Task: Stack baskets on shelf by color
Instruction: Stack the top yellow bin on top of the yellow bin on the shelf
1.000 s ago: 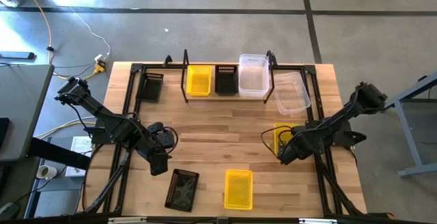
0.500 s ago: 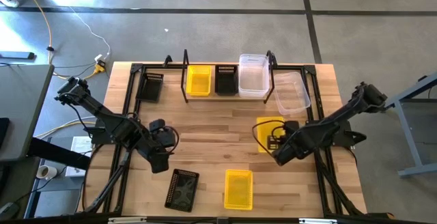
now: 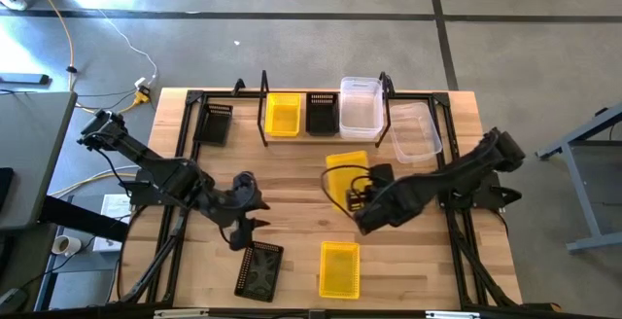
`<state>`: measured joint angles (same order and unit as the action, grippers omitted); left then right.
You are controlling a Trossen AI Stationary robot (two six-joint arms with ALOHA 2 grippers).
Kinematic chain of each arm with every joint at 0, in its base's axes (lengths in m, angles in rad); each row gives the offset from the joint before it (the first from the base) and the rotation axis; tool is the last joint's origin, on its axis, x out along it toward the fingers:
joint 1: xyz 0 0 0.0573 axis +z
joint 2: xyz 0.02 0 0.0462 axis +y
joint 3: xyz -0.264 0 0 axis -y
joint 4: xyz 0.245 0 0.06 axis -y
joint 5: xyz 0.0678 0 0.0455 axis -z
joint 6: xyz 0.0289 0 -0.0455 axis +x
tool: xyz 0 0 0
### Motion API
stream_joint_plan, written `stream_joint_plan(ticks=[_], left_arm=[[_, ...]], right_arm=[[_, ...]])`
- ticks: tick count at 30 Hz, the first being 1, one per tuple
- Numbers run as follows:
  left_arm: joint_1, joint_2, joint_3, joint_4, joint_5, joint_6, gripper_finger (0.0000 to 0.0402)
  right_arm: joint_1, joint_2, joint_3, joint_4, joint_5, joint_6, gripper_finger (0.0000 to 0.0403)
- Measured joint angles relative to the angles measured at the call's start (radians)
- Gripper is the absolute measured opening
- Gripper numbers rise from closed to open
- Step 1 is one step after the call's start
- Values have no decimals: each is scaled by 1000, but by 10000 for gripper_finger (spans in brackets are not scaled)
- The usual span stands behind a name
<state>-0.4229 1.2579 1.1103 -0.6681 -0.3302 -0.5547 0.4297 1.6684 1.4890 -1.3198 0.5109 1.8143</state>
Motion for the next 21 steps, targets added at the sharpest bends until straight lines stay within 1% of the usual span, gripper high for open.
stream_joint_plan(ticks=[5, 9, 12, 16, 21], left_arm=[[0, 0, 0, 98, -46, 121, 186], [0, 0, 0, 105, -94, 177, 186], [0, 0, 0, 105, -105, 226, 186], [19, 0, 0, 105, -109, 278, 186], [70, 0, 0, 105, -117, 279, 186]], right_arm=[[-47, 108, 147, 0, 46, -124, 0], [-81, 173, 248, 1, 63, -223, 0], [-104, 208, 314, 11, 63, -296, 0], [-133, 241, 369, 44, 71, -380, 0], [-165, 251, 381, 122, 82, -449, 0]])
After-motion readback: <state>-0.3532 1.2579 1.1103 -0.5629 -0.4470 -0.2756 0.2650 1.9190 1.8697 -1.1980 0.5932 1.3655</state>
